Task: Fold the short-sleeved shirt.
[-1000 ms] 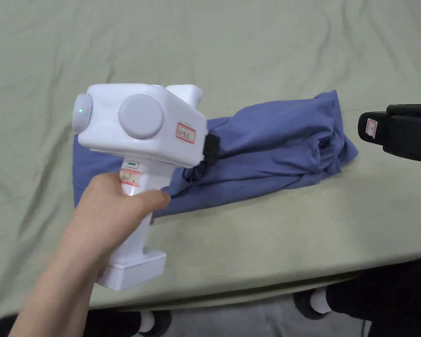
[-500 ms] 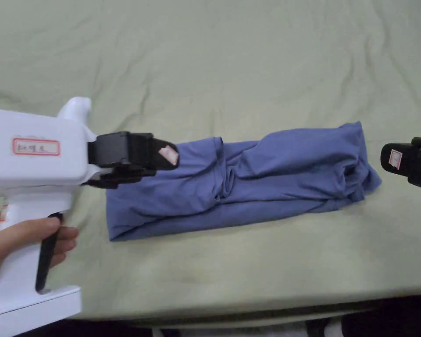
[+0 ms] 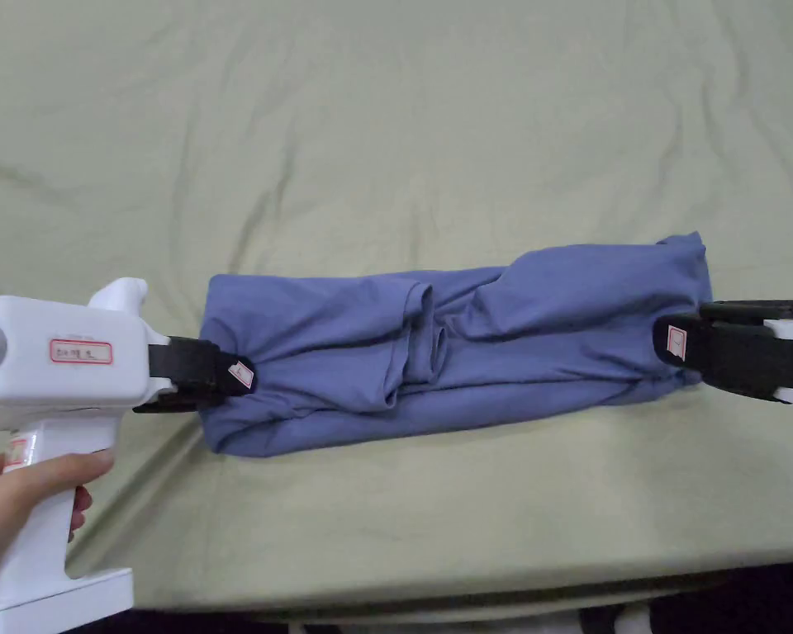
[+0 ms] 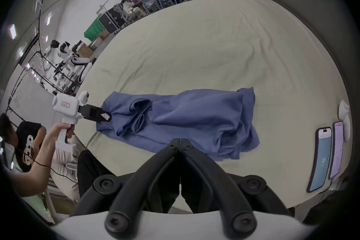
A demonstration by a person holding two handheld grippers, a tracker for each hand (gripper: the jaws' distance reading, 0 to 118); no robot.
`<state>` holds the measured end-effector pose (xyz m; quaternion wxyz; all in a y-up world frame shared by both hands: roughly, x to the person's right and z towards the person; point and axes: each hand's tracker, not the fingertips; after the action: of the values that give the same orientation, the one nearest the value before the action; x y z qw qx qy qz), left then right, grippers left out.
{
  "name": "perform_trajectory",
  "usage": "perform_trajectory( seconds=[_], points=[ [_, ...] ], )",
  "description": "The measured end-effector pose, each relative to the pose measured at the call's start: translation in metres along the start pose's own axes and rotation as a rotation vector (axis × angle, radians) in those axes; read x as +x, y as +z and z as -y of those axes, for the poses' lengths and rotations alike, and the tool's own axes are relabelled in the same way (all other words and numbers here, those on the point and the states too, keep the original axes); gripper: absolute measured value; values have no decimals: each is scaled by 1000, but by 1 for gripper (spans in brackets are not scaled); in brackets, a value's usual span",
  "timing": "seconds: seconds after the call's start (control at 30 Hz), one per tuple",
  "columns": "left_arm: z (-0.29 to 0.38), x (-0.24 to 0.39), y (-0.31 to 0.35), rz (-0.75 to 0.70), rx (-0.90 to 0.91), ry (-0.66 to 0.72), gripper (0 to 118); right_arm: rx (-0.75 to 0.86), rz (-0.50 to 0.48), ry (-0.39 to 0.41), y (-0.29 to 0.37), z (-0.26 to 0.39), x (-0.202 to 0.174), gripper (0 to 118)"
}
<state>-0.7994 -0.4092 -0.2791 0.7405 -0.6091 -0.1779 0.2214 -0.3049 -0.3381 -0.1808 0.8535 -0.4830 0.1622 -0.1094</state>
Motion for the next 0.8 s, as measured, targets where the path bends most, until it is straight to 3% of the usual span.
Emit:
perform_trajectory(
  seconds=[0.03, 0.13, 0.27, 0.37, 0.43, 0.63, 0.8],
  points=[
    [-1, -2, 4, 72, 0, 48, 10, -2, 1, 2, -1, 0, 0, 2],
    [-2, 10, 15, 26, 4, -29, 10, -7, 14, 10, 1, 0, 1, 2],
    [-5, -15, 36, 77, 15, 4, 9, 7, 2, 7, 11, 1, 6, 2],
    [-8, -18, 74, -166, 116, 38, 9, 20, 8, 4, 16, 2, 14, 2],
    [-3, 6, 96, -311, 154, -30, 9, 27, 11, -2, 18, 1, 21, 2],
    [3, 96, 108, -411, 174, -197, 9, 58, 1, -30, 23, 1, 40, 2],
    [3, 184, 31, -313, 38, -447, 9, 77, -7, -53, 31, 7, 54, 2]
  ],
)
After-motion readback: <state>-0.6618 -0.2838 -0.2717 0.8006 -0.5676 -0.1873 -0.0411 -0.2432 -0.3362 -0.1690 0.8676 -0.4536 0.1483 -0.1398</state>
